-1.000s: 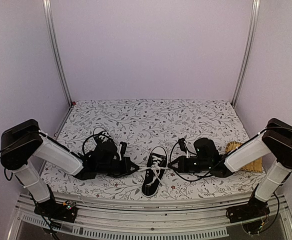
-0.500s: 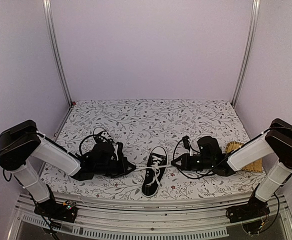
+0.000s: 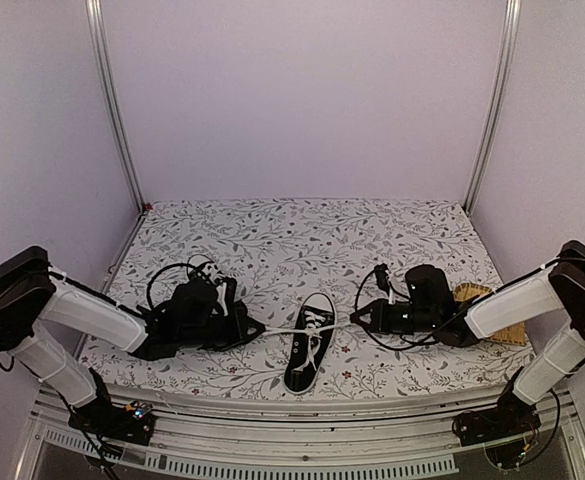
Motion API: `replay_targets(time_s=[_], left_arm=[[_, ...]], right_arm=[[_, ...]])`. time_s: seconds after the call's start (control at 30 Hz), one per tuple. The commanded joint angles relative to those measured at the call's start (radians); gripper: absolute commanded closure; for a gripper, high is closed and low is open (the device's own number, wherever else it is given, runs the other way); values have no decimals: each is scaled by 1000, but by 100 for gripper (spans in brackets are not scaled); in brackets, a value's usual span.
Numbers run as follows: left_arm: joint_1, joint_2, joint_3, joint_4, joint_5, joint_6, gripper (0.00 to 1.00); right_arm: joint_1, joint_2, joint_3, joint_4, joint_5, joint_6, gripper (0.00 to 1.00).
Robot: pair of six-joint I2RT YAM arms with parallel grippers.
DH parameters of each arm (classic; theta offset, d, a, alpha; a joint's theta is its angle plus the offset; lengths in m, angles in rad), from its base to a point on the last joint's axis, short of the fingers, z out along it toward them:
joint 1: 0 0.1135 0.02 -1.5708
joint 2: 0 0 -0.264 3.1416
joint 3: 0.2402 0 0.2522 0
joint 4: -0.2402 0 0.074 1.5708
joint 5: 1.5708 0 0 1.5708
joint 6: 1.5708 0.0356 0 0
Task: Tie the shoes
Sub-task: Tie the loops with the shoelace on the shoe.
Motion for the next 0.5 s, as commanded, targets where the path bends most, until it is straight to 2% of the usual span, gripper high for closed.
replay_targets(time_s=[0.0,0.1,0.27,0.3,0.37,0.4,0.47], left_arm=[[17,-61,-5,-62,-29,52,100],[17,-79,-6,-69,-11,75,100],[16,-90,38,-57,108,189,100],[15,-95,47,-57,125,199,96],[10,-118,53,-64,133,222,67],[8,-128,52,-65,136,230,56],[4,-144,52,-73,146,242,41]], right_arm=[[-23,-57,17,-72,31,-51,98],[-31,-74,40,-103,23,-79,98],[-31,-85,102,-120,-94,-177,98],[-31,-91,116,-121,-116,-205,98],[-31,-100,148,-148,-145,-236,92],[-31,-104,165,-160,-154,-255,84],[-30,-113,188,-174,-163,-269,65]])
